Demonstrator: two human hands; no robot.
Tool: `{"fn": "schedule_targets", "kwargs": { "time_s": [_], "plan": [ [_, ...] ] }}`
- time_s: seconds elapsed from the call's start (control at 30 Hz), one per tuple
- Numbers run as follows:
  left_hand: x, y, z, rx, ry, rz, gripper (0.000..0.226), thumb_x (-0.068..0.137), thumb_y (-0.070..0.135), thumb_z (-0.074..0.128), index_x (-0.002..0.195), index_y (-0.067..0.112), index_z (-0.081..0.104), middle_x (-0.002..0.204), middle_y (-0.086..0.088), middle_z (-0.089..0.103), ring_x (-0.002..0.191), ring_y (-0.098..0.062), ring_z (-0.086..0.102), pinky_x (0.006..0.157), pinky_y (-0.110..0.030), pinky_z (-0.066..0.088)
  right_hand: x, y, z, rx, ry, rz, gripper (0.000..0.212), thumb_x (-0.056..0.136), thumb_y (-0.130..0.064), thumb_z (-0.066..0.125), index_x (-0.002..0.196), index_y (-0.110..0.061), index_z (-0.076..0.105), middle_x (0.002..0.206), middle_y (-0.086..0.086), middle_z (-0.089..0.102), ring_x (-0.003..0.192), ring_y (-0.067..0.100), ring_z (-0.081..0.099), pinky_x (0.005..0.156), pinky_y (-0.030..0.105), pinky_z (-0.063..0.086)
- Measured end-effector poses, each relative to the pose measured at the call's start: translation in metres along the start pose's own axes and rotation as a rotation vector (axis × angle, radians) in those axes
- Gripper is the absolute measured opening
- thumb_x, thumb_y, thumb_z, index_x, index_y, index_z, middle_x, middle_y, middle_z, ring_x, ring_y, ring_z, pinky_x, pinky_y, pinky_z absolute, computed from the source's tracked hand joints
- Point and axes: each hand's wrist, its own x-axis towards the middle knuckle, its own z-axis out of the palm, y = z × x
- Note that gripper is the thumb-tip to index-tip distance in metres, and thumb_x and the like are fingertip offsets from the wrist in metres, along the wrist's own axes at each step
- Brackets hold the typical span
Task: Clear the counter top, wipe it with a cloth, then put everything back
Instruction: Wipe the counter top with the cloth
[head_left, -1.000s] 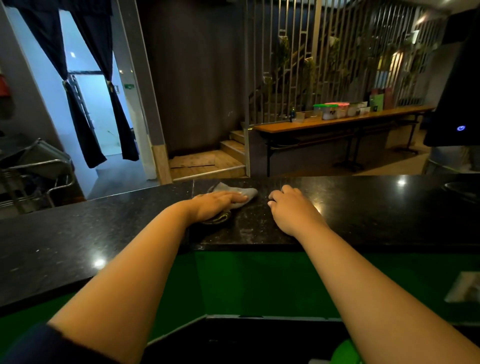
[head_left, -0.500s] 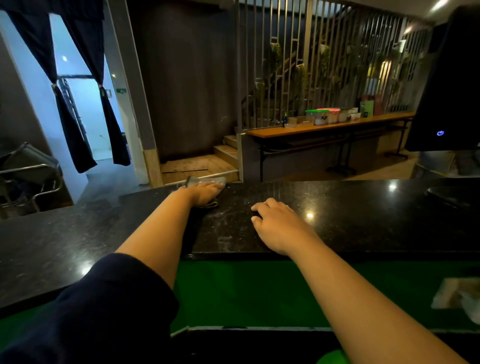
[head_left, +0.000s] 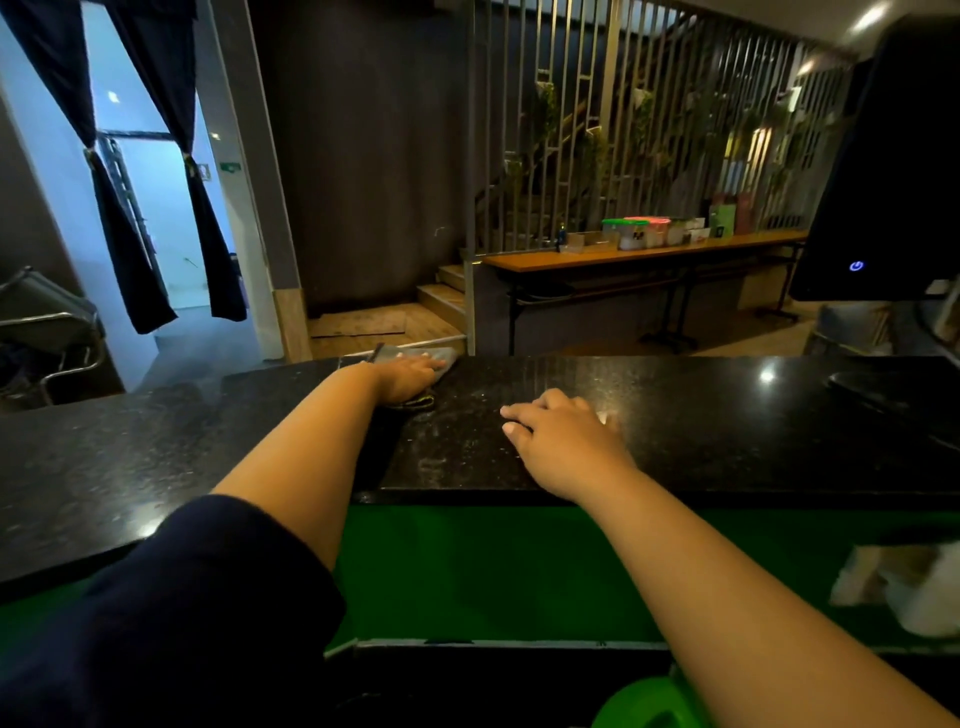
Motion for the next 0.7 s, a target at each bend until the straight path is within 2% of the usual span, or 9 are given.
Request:
{"fn": "schedule_targets", "kwargs": {
  "time_s": [0.1,0.23,0.3,0.4,0.5,0.57,0.63,0.7],
  "plan": [
    [0.002,0.019,0.0,-0.076,0.002,-0.027,0.051,0.105,0.036,0.022,0.153,0.02,0.014,0.161,-0.009,0.007,0.147,-0.028,0.006,0.117,-0.041,0.003,-0.001,-0.007,0.002,0.005,0.063,-0.006,0.034,0.103,-0.034,0.029,0.132,-0.036,0.046,0.135,0.0,0.04,0.13,0.026,0.031,0.111,0.064,0.013],
    [0.003,0.031,0.01,-0.37,-0.045,-0.042,0.078,0.087,0.064,0.046,0.148,0.019,0.03,0.148,-0.007,0.035,0.133,-0.028,0.036,0.115,-0.041,0.021,-0.001,-0.01,0.002,0.066,0.13,0.057,0.034,0.098,-0.017,0.036,0.129,-0.023,0.046,0.133,0.004,0.043,0.127,0.027,0.037,0.112,0.06,0.018],
    [-0.006,0.03,0.015,-0.439,-0.065,-0.028,0.087,0.078,0.07,0.053,0.147,0.02,0.033,0.144,-0.007,0.041,0.123,-0.025,0.044,0.109,-0.04,0.028,-0.003,-0.011,0.001,0.117,0.157,0.095,0.035,0.094,-0.01,0.04,0.127,-0.019,0.046,0.132,0.005,0.044,0.125,0.027,0.041,0.112,0.057,0.021],
    [-0.032,0.025,0.025,-0.48,-0.085,0.023,0.091,0.07,0.076,0.056,0.145,0.029,0.037,0.14,-0.006,0.046,0.119,-0.025,0.048,0.108,-0.045,0.031,-0.007,-0.013,0.001,0.149,0.186,0.109,0.035,0.092,-0.006,0.041,0.124,-0.017,0.049,0.129,0.006,0.046,0.122,0.028,0.045,0.114,0.055,0.02],
    [-0.064,0.016,0.033,-0.431,-0.114,0.108,0.086,0.064,0.085,0.051,0.141,0.048,0.036,0.151,0.004,0.035,0.134,-0.024,0.036,0.114,-0.048,0.021,-0.013,-0.015,-0.001,0.176,0.208,0.124,0.033,0.093,-0.005,0.041,0.123,-0.015,0.051,0.13,0.006,0.045,0.123,0.029,0.044,0.112,0.051,0.026],
    [-0.09,0.007,0.032,-0.377,-0.146,0.188,0.068,0.074,0.078,0.045,0.137,0.056,0.036,0.154,0.007,0.026,0.139,-0.023,0.027,0.116,-0.049,0.015,-0.016,-0.016,-0.003,0.178,0.197,0.14,0.033,0.094,-0.004,0.04,0.124,-0.014,0.051,0.131,0.006,0.045,0.122,0.029,0.044,0.109,0.048,0.033],
    [-0.106,-0.01,0.029,-0.289,-0.145,0.253,0.048,0.086,0.059,0.036,0.134,0.061,0.037,0.158,0.006,0.018,0.143,-0.024,0.02,0.118,-0.05,0.011,-0.019,-0.017,-0.003,0.165,0.171,0.122,0.034,0.094,-0.005,0.039,0.125,-0.013,0.051,0.132,0.007,0.046,0.12,0.03,0.047,0.104,0.044,0.039],
    [-0.108,-0.033,0.027,-0.193,-0.038,0.184,0.044,0.097,0.043,0.032,0.139,0.056,0.032,0.16,0.004,0.013,0.145,-0.026,0.016,0.117,-0.052,0.007,-0.027,-0.018,0.001,0.131,0.14,0.076,0.033,0.098,-0.014,0.036,0.128,-0.012,0.05,0.135,0.009,0.046,0.121,0.031,0.047,0.1,0.041,0.04]
  ]
}}
